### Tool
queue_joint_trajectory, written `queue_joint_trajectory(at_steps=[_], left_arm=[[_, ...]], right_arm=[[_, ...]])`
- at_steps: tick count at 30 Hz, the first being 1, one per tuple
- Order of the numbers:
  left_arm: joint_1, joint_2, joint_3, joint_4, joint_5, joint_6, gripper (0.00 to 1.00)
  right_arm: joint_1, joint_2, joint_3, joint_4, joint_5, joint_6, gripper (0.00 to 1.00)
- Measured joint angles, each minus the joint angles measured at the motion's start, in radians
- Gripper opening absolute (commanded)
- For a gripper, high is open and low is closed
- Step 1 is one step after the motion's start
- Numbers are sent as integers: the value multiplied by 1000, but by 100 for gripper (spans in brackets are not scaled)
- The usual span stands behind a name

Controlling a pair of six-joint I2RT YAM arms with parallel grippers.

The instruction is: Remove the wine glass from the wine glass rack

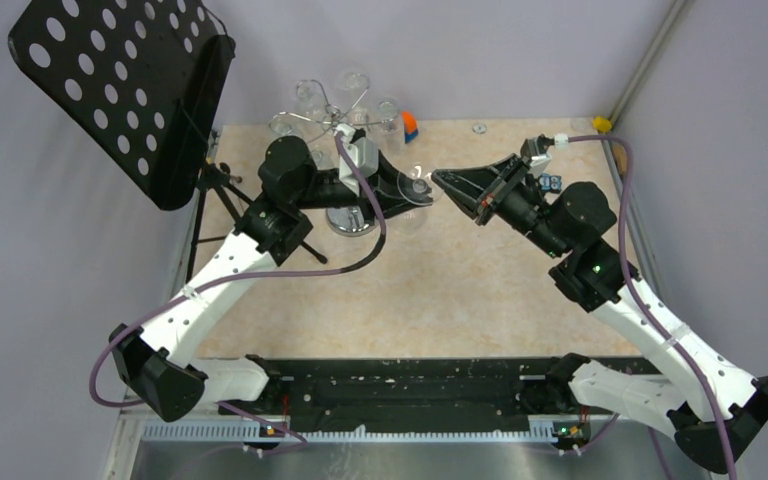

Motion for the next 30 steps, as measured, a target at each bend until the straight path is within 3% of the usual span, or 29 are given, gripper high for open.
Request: queue_joint_trajectory(at_steps=[5, 9, 12, 13, 14, 17, 20, 22, 30], left_arm=[[-1, 0, -1, -19, 14, 3, 33], [-1, 0, -3, -26, 14, 6, 18], [0, 0, -4, -25, 8, 18, 0], [0, 0, -4, -26, 8, 16, 0], [0, 0, -4, -25, 7, 15, 0], [0, 0, -4, -21, -1, 7, 0], [-2, 0, -8, -10, -32, -32, 0], [-3, 0, -12, 16, -76, -71, 0], [-3, 0, -34, 204, -346, -321, 0]], right_arm=[[0, 0, -7, 17, 0, 14, 0], [0, 0, -7, 30, -2, 25, 0], [0, 0, -7, 29, -9, 27, 0], [0, 0, -7, 29, -10, 31, 0], [0, 0, -7, 30, -10, 31, 4], [0, 0, -7, 28, -4, 32, 49], [0, -6, -9, 32, 23, 22, 69], [0, -25, -27, 30, 56, -1, 75], [0, -156, -146, 9, 219, -100, 80]])
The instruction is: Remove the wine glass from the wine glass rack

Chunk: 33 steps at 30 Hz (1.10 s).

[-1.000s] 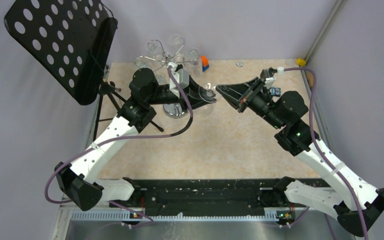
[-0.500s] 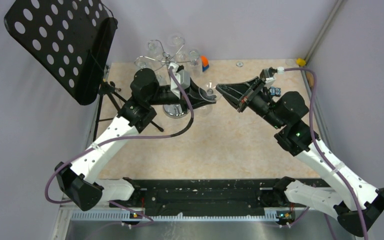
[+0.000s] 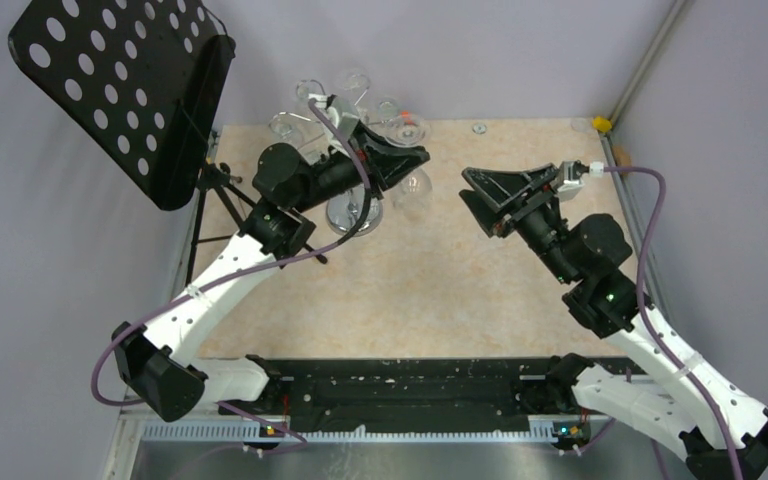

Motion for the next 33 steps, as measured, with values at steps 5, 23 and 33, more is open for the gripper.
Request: queue_joint_trajectory(at_steps=[5, 23, 33], left_arm=[[-2, -1, -8, 105, -181, -174, 0], [-12, -25, -54, 320, -486, -622, 0], [-23, -25, -100, 495, -476, -657, 0]], right_arm=[[0, -15, -90, 63, 9, -6, 82], [0, 150, -178, 724, -200, 82, 52], [0, 248, -133, 861, -248, 127, 30]])
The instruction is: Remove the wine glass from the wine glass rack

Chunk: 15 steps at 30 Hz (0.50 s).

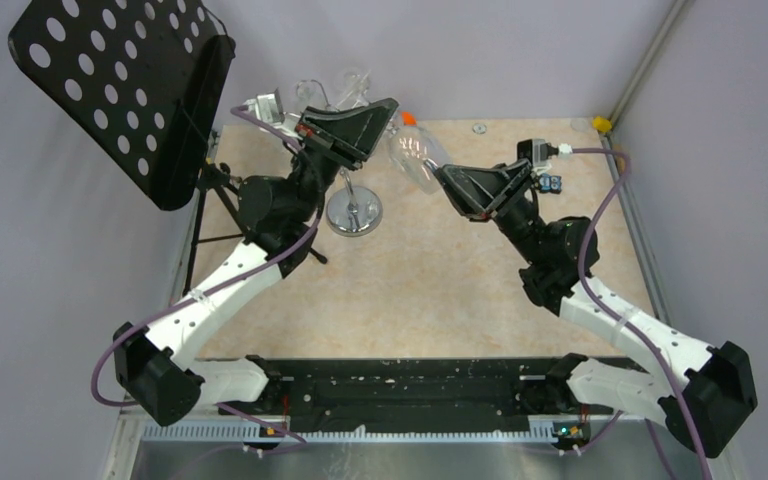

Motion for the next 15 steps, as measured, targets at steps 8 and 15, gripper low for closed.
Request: queue_joint_trajectory(at_steps=[8, 15], left_arm=[[-3, 1, -29, 98, 12, -15, 4], [-8, -1, -47, 114, 5, -23, 51]], right_arm=[[2, 18, 0, 52, -19, 15, 0], [2, 16, 0, 78, -15, -3, 0]])
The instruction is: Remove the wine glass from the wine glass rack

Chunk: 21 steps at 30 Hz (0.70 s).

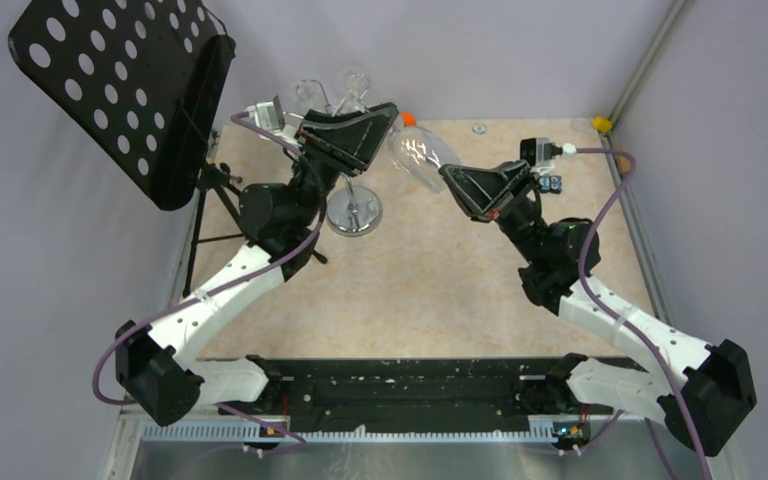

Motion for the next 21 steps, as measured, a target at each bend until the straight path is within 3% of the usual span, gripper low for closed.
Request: queue_joint_trajectory(at_steps=[3, 4, 6, 16, 21], left_arm=[[-2, -6, -5, -10, 14, 16, 64], [-2, -11, -6, -21, 18, 24, 75], [-2, -28, -8, -55, 29, 42, 82], [-5, -107, -23, -182, 64, 109, 85], [-5, -119, -19, -344, 97, 181, 85]], right_arm=[[0, -10, 0, -32, 14, -35, 0], [0, -18, 2, -53, 19, -53, 0], [1, -40, 14, -102, 30, -94, 0], [3, -219, 92, -407, 207, -388, 0], [3, -243, 265, -740, 348, -606, 0]])
